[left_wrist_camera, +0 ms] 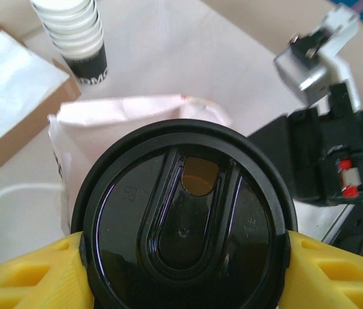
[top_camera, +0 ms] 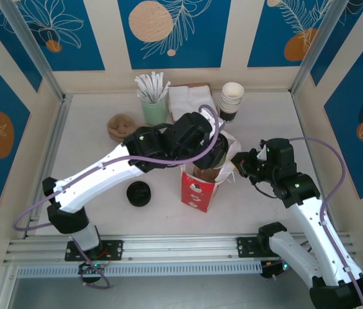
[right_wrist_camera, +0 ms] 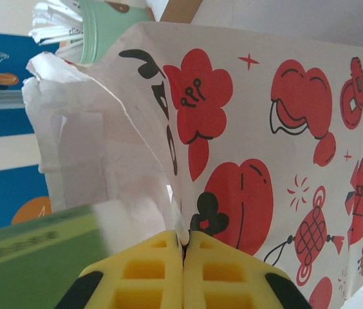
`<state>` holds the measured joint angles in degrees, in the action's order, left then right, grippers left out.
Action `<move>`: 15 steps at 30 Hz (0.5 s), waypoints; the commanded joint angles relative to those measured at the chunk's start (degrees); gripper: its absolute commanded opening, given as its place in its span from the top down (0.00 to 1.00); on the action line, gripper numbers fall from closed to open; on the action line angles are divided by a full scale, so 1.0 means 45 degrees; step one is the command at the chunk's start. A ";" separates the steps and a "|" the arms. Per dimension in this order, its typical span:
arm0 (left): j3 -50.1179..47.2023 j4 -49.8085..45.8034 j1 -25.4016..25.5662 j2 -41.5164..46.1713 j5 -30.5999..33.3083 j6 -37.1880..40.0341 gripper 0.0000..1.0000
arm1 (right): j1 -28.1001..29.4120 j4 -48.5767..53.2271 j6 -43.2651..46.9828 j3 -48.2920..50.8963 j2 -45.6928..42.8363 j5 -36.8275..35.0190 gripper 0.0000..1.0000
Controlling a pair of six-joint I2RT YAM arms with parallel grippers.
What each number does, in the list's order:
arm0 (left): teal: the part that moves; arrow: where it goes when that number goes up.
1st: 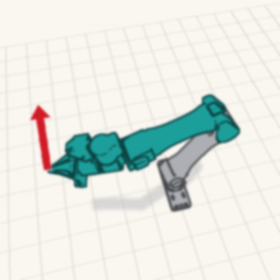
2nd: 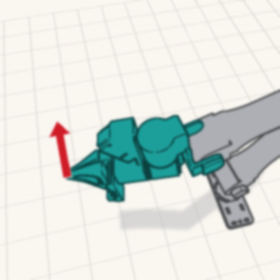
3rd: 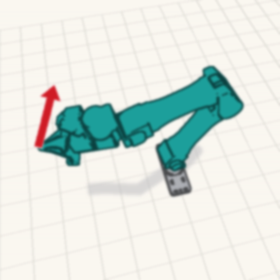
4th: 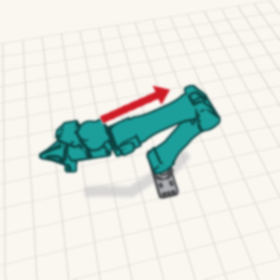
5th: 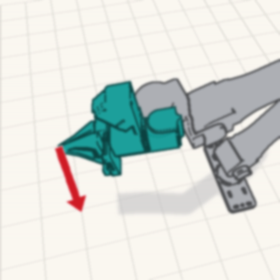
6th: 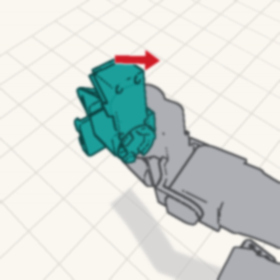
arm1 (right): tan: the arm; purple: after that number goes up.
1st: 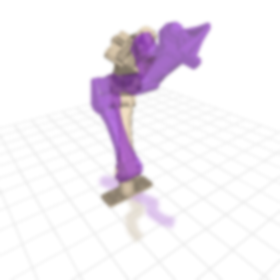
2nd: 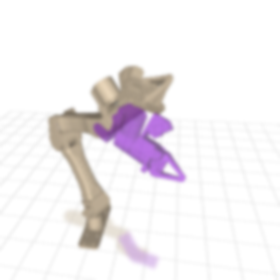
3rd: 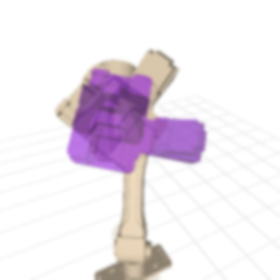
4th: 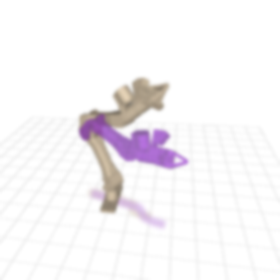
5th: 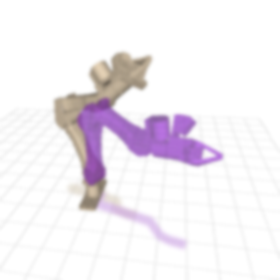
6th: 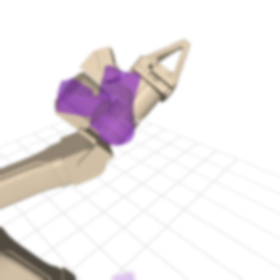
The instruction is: Pack the takeout coffee
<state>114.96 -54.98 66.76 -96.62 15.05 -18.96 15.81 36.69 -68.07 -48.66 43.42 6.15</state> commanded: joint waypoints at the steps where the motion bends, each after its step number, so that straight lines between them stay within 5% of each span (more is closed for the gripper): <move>1: -0.0824 0.0810 -0.0123 0.0197 0.0262 -0.0389 0.37 | 0.0092 -0.0281 -0.0264 -0.0112 0.0036 -0.0415 0.84; 6: -0.1835 0.1674 -0.0314 0.0136 0.0337 -0.0591 0.37 | -0.0082 0.0301 0.0153 -0.0649 0.0117 -0.0431 0.62; 15: -0.2572 0.2859 -0.0782 -0.0283 0.0587 -0.0411 0.36 | -0.2489 0.2308 0.2176 -0.2352 0.0114 0.0924 0.52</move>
<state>103.94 -45.67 64.12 -96.86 16.08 -20.86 7.60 42.63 -63.33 -55.86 44.14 7.14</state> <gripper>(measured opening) 0.641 0.481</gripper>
